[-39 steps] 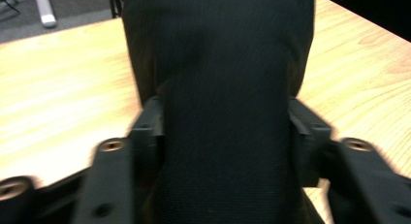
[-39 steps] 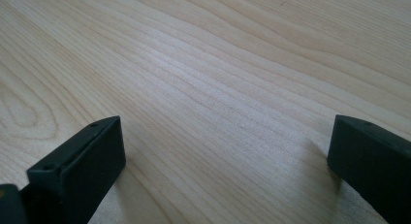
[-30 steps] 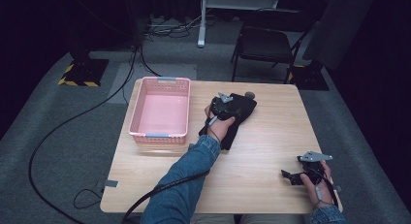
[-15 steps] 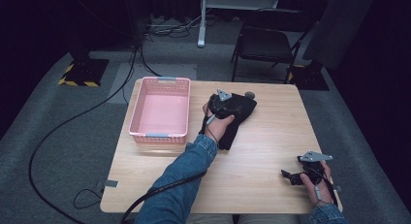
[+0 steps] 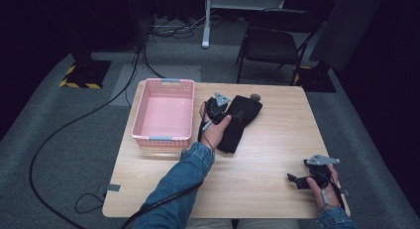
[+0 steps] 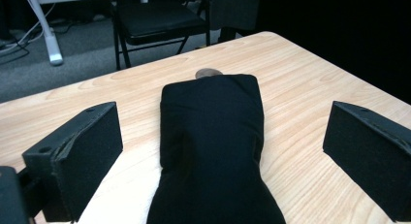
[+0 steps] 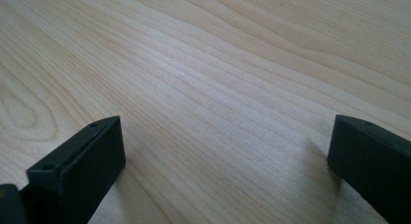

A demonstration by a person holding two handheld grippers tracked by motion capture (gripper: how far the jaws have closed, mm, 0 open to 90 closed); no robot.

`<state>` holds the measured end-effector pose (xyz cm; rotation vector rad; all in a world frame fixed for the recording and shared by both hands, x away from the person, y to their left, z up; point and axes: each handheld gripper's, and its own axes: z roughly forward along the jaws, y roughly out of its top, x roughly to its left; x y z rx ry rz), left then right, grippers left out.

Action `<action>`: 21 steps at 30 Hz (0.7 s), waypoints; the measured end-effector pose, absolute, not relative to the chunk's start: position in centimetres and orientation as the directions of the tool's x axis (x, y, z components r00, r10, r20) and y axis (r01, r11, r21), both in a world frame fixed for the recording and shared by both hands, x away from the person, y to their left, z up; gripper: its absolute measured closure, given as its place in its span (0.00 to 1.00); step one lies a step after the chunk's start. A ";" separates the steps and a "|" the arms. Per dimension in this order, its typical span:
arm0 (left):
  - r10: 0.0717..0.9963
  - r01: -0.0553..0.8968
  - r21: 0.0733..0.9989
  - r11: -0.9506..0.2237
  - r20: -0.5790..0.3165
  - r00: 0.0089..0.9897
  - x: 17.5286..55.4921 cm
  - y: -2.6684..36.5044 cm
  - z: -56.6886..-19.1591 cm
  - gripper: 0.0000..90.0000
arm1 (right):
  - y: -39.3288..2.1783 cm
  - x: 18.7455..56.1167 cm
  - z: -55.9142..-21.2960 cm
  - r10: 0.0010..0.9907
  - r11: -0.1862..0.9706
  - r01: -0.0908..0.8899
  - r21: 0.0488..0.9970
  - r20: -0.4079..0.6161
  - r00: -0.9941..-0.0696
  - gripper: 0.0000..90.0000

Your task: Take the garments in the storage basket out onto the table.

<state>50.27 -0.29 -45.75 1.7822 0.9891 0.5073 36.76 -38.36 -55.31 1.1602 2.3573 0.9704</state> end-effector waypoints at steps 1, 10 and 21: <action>0.806 0.386 0.905 -0.181 -0.089 0.586 50.0 -0.1 -45.6 0.00 | -38.4 36.8 -55.3 0.793 0.434 0.561 0.705 -0.003 -0.609 0.00; 0.806 0.382 0.903 -0.198 -0.072 0.587 48.2 0.8 -44.3 0.00 | -38.4 36.8 -55.3 0.793 0.434 0.562 0.705 -0.003 -0.609 0.00; 0.818 0.370 0.905 -0.211 -0.044 0.573 46.6 1.7 -44.0 0.00 | -38.4 36.8 -55.3 0.793 0.433 0.562 0.705 -0.002 -0.609 0.00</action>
